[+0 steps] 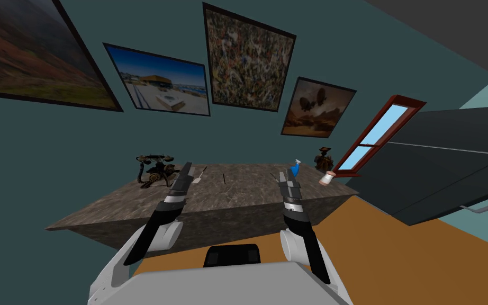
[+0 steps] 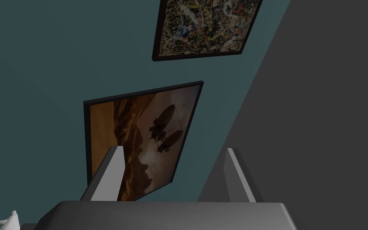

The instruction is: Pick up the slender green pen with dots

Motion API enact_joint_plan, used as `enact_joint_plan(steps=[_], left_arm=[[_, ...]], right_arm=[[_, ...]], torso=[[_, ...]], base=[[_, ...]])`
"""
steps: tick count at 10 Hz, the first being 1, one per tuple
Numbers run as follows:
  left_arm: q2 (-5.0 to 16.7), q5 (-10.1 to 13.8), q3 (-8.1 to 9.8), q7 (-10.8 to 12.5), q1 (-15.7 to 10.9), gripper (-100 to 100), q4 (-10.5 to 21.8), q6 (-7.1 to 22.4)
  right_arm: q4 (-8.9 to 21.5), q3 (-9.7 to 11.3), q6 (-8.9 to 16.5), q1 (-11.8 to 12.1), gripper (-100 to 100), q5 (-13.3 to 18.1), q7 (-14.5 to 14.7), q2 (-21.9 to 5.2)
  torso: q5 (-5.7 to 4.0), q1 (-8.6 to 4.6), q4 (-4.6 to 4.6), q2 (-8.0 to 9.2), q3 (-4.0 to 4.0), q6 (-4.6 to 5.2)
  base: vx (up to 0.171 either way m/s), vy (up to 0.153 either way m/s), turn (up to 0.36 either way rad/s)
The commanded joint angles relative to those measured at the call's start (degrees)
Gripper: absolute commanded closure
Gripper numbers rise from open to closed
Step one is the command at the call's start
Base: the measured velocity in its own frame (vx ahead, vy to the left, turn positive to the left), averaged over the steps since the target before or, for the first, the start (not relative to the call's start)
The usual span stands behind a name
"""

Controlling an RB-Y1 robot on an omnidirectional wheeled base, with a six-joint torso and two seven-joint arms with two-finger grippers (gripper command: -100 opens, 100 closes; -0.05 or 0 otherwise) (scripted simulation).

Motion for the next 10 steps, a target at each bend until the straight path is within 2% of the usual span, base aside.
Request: enact_joint_plan(steps=[1, 2, 3, 5, 8, 9, 10], left_arm=[[0.3, -0.2, 0.31, -0.9, -1.4, -100, 2.8, -0.1], [0.5, -0.4, 0.52, -1.7, -2.7, -100, 4.5, -0.5], [0.5, -0.4, 0.52, -1.7, -2.7, -100, 5.3, -0.5], [0.7, -0.8, 0.96, -3.3, -5.3, -100, 9.6, -1.2], [0.8, -1.1, 1.18, -4.2, -6.6, -100, 13.2, -1.5], [1.0, -1.3, 1.41, -5.1, -8.0, -100, 15.5, -1.8], [1.0, -1.3, 1.41, -5.1, -8.0, -100, 16.0, -1.8]], right_arm=[[0.0, 0.0, 0.0, 0.0, 0, 0.0, 0.0, 0.0], [0.0, 0.0, 0.0, 0.0, 0, 0.0, 0.0, 0.0], [0.0, 0.0, 0.0, 0.0, 0, 0.0, 0.0, 0.0], [0.0, 0.0, 0.0, 0.0, 0, 0.0, 0.0, 0.0], [0.0, 0.0, 0.0, 0.0, 0, 0.0, 0.0, 0.0], [0.0, 0.0, 0.0, 0.0, 0, 0.0, 0.0, 0.0], [0.0, 0.0, 0.0, 0.0, 0, 0.0, 0.0, 0.0]], torso=[[0.00, 0.00, 0.00, 0.00, 0.00, 0.00], [0.01, 0.02, 0.00, 0.00, 0.00, 0.00], [0.00, -0.03, 0.00, 0.00, 0.00, 0.00], [-0.01, -0.05, 0.01, 0.03, 0.02, 0.00], [0.00, -0.01, 0.01, 0.02, 0.01, 0.00], [0.01, 0.05, 0.01, 0.02, 0.02, 0.00], [0.01, 0.05, 0.01, 0.02, 0.02, 0.00]], base=[[0.011, -0.054, 0.011], [0.012, -0.073, 0.016], [0.007, -0.070, 0.011], [0.011, -0.088, 0.018], [0.009, -0.060, 0.011], [0.004, -0.050, 0.012], [0.008, -0.047, 0.007]])
